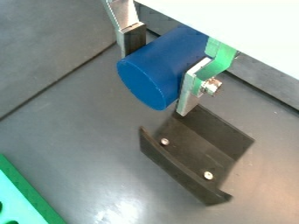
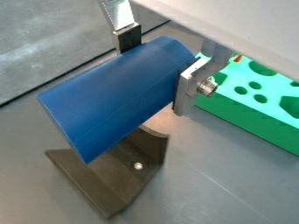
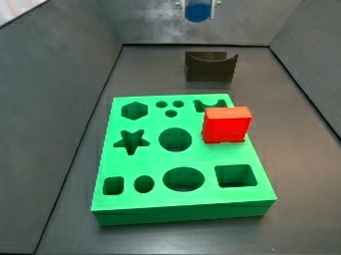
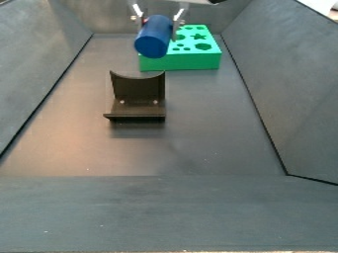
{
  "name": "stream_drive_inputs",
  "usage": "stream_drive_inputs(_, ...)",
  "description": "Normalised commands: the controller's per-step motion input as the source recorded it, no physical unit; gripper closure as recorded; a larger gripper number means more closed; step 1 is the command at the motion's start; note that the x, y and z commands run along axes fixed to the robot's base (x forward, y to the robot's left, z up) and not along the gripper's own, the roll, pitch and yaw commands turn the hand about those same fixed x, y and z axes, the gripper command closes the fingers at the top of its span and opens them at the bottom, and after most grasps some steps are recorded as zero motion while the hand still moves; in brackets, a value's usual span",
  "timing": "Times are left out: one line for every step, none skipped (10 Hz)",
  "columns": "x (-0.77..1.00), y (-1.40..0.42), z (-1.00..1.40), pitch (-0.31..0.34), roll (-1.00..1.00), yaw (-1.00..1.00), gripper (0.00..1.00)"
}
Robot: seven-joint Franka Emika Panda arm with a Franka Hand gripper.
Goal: Pick up the oval object. Move up. Place the oval object on the fixture. Regrasp the oval object. Move to above the board. Insert the oval object.
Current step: Place the oval object on the fixture.
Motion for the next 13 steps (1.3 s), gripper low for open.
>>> stream_drive_inputs(0.87,0.08,-0.03,0.124,-0.02,-0.02,1.00)
stream_drive_inputs(0.75,0.04,-0.01,0.138,0.00,-0.02,1.00)
stream_drive_inputs(0.66,0.03,-0.01,0.146,0.01,-0.02,1.00)
stream_drive_inputs(0.58,0.02,-0.01,0.152,0.01,-0.02,1.00)
stream_drive_inputs(0.32,0.16,0.38,0.053,-1.00,0.08,1.00)
stream_drive_inputs(0.25,0.16,0.38,0.055,-1.00,0.08,1.00)
stream_drive_inputs(0.10,0.14,0.22,0.074,-1.00,0.05,1.00)
stream_drive_inputs(0.00,0.08,0.06,0.081,-1.00,0.03,1.00)
stream_drive_inputs(0.00,0.06,0.05,0.081,-1.00,0.02,1.00)
stream_drive_inputs(0.02,0.05,0.04,0.102,-1.00,0.00,1.00)
stream_drive_inputs(0.03,0.05,0.03,0.115,-1.00,-0.02,1.00)
stream_drive_inputs(0.06,0.05,0.00,0.139,-0.96,-0.05,1.00)
stream_drive_inputs(0.07,0.05,0.00,0.134,-0.78,-0.07,1.00)
